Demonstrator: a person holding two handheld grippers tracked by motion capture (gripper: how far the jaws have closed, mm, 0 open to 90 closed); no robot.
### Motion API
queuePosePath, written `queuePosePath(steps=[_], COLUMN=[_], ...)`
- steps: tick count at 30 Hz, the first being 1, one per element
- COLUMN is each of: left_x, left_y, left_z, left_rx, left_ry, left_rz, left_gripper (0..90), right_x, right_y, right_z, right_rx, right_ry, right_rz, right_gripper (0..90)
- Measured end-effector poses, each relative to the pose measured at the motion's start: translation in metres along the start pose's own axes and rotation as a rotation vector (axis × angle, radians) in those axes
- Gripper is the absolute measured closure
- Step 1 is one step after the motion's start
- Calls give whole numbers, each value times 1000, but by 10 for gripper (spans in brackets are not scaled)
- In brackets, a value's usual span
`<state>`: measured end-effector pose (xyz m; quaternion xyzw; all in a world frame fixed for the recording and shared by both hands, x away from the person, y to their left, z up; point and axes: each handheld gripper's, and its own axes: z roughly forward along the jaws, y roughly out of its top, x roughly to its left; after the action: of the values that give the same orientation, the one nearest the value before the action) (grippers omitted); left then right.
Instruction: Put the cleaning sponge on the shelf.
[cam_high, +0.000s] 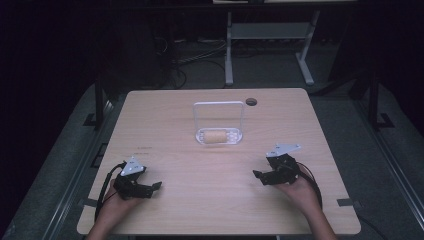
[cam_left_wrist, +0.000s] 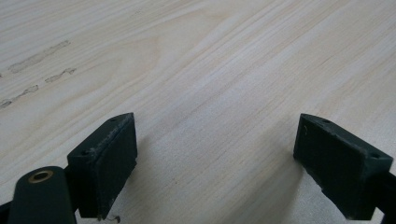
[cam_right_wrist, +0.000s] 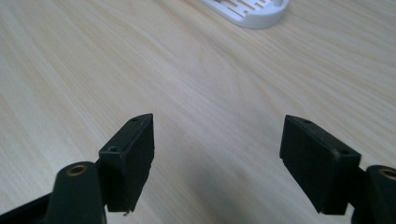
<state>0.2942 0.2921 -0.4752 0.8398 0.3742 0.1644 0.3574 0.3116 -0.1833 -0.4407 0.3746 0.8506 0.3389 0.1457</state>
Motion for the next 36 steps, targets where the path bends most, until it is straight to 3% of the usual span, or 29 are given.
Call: queuePosePath(steps=[11,20,36], left_x=[0,0,0], left_y=[0,0,0], left_z=[0,0,0], left_rx=[3,2,3], left_ry=[-1,-1,-1], left_rz=[1,1,1], left_gripper=[130,130,130], right_x=[-2,-2,-8], right_y=[-30,-52,-70], right_z=[-13,-13,-10], right_rx=[0,-17,-53], right_ry=[-9,-34,-38], right_rz=[50,49,73], right_gripper=[188,179,135])
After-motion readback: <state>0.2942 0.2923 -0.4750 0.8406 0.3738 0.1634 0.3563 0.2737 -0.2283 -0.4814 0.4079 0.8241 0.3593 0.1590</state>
